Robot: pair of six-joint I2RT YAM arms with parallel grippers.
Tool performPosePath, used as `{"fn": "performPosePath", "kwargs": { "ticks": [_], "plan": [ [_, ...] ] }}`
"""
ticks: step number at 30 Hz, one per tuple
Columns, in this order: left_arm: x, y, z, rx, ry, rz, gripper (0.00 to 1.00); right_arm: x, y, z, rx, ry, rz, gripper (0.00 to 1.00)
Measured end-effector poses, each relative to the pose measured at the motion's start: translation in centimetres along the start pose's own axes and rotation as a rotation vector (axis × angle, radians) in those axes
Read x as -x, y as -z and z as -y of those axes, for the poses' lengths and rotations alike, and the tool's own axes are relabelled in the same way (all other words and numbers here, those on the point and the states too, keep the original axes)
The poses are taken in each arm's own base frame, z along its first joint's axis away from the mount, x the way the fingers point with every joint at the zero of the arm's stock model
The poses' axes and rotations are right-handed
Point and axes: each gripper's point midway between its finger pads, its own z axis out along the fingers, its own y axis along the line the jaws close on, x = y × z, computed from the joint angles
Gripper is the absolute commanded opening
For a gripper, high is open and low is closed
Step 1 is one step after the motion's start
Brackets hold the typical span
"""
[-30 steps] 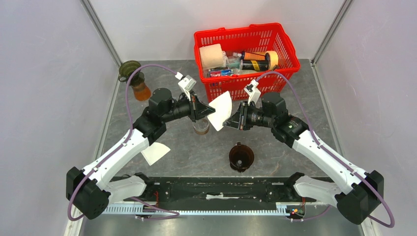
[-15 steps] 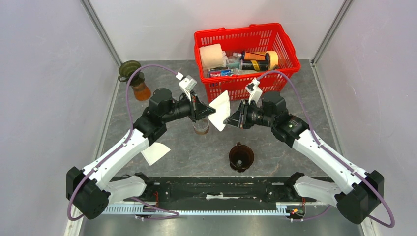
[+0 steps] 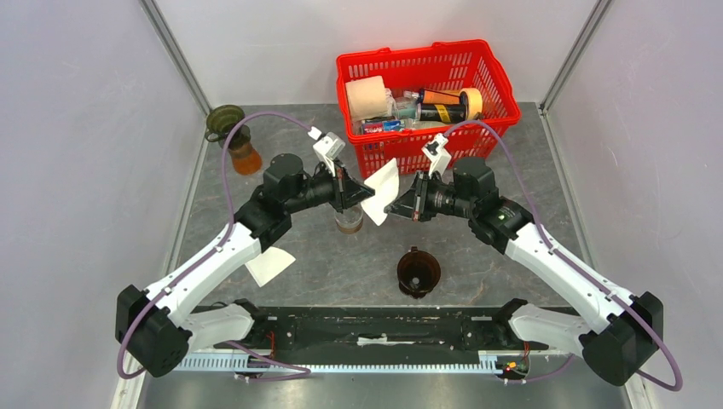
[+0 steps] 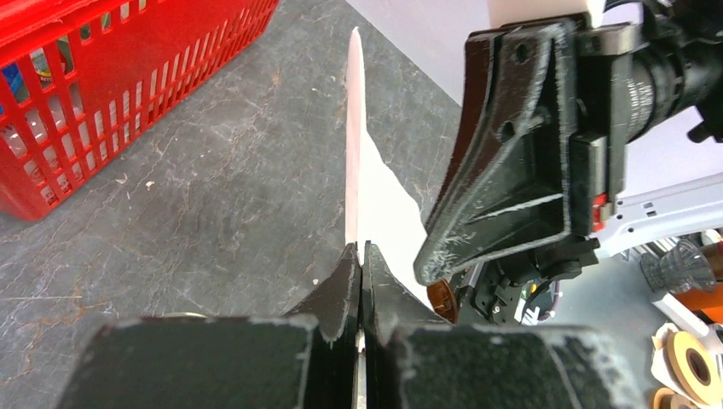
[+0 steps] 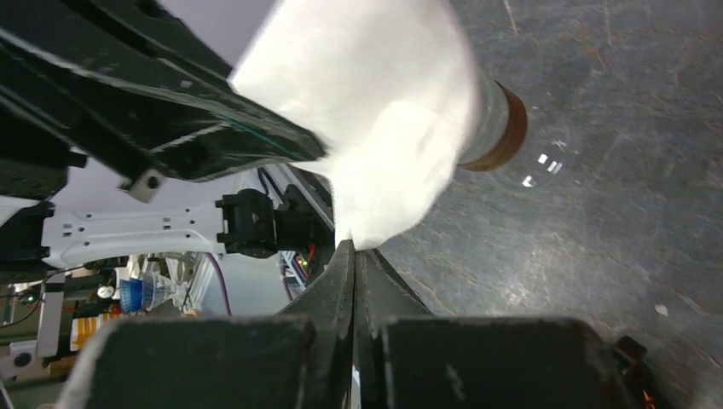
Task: Place the coffee filter in the dripper
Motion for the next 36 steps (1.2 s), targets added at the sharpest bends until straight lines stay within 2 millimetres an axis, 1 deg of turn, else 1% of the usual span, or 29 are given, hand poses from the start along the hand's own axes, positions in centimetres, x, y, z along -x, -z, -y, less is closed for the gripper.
{"fn": "performPosePath", "kwargs": {
  "ticks": [4, 7, 12, 19, 26, 30, 33, 35, 36],
  "plan": [
    [-0.9, -0.6, -0.5, 0.021, 0.003, -0.025, 0.02, 0.5, -0.4, -1.1, 0.057, 0.011, 0.003, 0.0],
    [-1.6, -1.0, -0.9, 0.037, 0.009, -0.048, 0.02, 1.1, -1.0, -1.5, 0.074, 0.013, 0.002, 0.0],
    [-2.0, -1.3, -0.9, 0.048, 0.007, -0.057, 0.02, 1.6, -1.6, -1.2, 0.047, 0.025, 0.003, 0.0],
    [-2.4, -1.6, -0.4, 0.045, -0.013, -0.063, 0.02, 2.5, -1.6, -0.4, -0.06, 0.057, 0.016, 0.0],
    [-3.0, -1.7, -0.8, 0.067, -0.011, -0.081, 0.02, 1.9, -2.2, 0.4, -0.115, 0.091, 0.004, 0.0],
    [-2.8, -1.8, -1.0, 0.082, -0.014, -0.071, 0.02, 1.9, -2.2, 0.5, -0.113, 0.078, 0.017, 0.0],
    [-2.4, -1.9, -0.9, 0.087, -0.016, -0.053, 0.02, 1.4, -2.0, 0.9, -0.109, 0.04, 0.049, 0.0],
    [-1.9, -1.9, -0.7, 0.081, -0.016, -0.036, 0.02, 0.9, -1.8, 1.4, -0.111, 0.007, 0.07, 0.03],
    [-1.7, -1.9, -0.5, 0.076, -0.016, -0.025, 0.02, 0.9, -1.8, 1.5, -0.111, -0.005, 0.082, 0.06]
  ]
}}
